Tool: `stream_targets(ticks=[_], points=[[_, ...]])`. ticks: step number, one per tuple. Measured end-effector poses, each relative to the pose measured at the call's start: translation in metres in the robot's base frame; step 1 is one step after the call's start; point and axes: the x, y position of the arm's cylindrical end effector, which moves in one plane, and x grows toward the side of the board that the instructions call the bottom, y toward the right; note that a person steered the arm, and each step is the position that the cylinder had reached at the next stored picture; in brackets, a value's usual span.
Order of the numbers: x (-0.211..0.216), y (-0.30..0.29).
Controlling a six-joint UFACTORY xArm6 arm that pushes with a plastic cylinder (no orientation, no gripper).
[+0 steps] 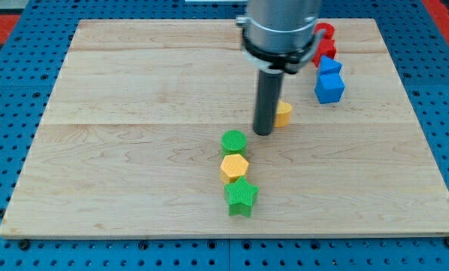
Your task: Move the yellow heart vertically below the blue cube
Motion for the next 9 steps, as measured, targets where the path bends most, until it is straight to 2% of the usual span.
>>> stream_targets(ticks=[1, 3, 4, 5, 6, 8, 9], points=[[-0.018, -0.016], [-0.022, 0.068], [-0.022, 0.077], [-0.026, 0.055], [-0.047, 0.058], [-0.042, 0.099], [-0.042, 0.069]])
